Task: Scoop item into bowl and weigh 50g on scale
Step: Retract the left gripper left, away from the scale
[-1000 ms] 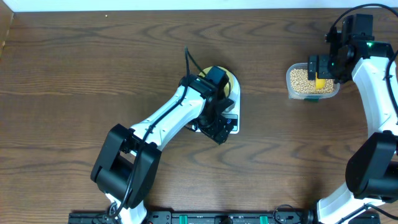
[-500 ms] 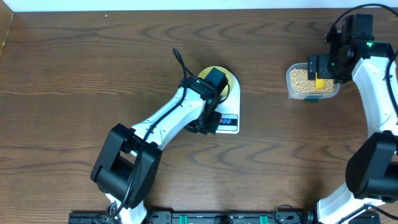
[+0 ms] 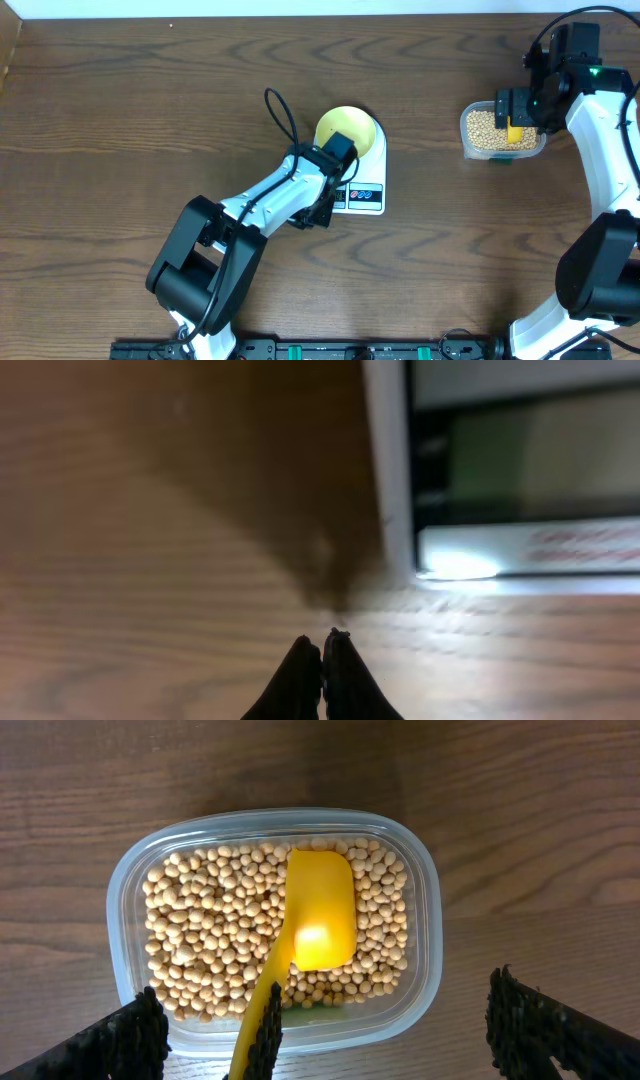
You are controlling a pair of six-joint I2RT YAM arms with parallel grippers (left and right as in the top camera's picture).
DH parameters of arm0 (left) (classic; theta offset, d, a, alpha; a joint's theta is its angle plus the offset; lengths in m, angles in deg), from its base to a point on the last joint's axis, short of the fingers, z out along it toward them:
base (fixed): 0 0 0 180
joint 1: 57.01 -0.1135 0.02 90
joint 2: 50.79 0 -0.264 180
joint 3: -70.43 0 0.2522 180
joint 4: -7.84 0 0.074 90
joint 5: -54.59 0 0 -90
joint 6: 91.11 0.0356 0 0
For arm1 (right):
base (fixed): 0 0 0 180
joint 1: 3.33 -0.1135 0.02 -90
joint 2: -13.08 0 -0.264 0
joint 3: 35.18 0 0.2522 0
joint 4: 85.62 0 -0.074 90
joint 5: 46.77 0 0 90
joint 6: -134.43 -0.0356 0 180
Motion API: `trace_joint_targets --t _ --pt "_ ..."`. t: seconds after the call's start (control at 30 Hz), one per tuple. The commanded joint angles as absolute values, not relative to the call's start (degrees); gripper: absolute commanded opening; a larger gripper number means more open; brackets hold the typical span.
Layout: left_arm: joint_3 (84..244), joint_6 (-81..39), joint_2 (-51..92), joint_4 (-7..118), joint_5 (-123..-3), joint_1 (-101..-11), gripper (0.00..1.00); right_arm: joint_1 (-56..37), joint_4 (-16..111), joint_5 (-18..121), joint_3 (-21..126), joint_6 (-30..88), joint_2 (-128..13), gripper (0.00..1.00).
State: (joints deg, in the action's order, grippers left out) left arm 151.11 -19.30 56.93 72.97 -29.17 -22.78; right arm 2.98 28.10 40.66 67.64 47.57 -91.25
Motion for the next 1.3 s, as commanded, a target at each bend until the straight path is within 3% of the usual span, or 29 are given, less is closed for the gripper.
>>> trace_joint_targets --t 0.0,0.27,0.6,0.63,0.73,0.8,0.9,0.93,0.97,1.0,1.27 --pt "150.82 -19.54 56.54 73.96 -27.57 -22.86 0.08 3.72 28.15 40.18 67.44 47.26 -91.41 0.99" --pt "150.63 -18.6 56.25 78.72 -19.83 -24.37 0.08 3.72 28.15 40.18 67.44 47.26 -91.41 0.99" --pt "147.17 -19.46 56.25 74.63 -24.73 -36.72 0.08 3.72 28.15 40.18 67.44 47.26 -91.41 0.99" --pt "146.82 -19.48 56.25 74.5 -26.48 -38.23 0.09 3.72 28.15 40.18 67.44 47.26 -91.41 0.99" --pt "146.6 -19.41 56.25 74.39 -26.81 -39.74 0.38 3.72 28.15 40.18 67.44 47.26 -91.41 0.99" --pt "146.6 -19.39 56.25 74.44 -26.83 -40.41 0.39 3.72 28.15 40.18 67.44 47.26 -91.41 0.99" --pt "146.65 -19.39 56.25 74.2 -26.94 -40.89 0.36 3.72 28.15 40.18 67.44 47.26 -91.41 0.99" --pt "146.65 -18.78 56.25 74.09 -27.05 -40.89 0.29 3.72 28.15 40.18 67.44 47.26 -91.41 0.99" --pt "146.67 -17.21 56.23 73.67 -27.2 -40.87 0.1 3.72 28.15 40.18 67.44 47.26 -91.41 0.99" --pt "146.89 -15.35 55.84 73.54 -27.51 -40.87 0.07 3.7 28.15 40.18 67.44 47.26 -91.41 0.99" --pt "146.89 -4.18 35.73 72.25 -30.19 -41.09 0.08 3.72 28.15 40.18 67.44 47.26 -91.41 0.99"
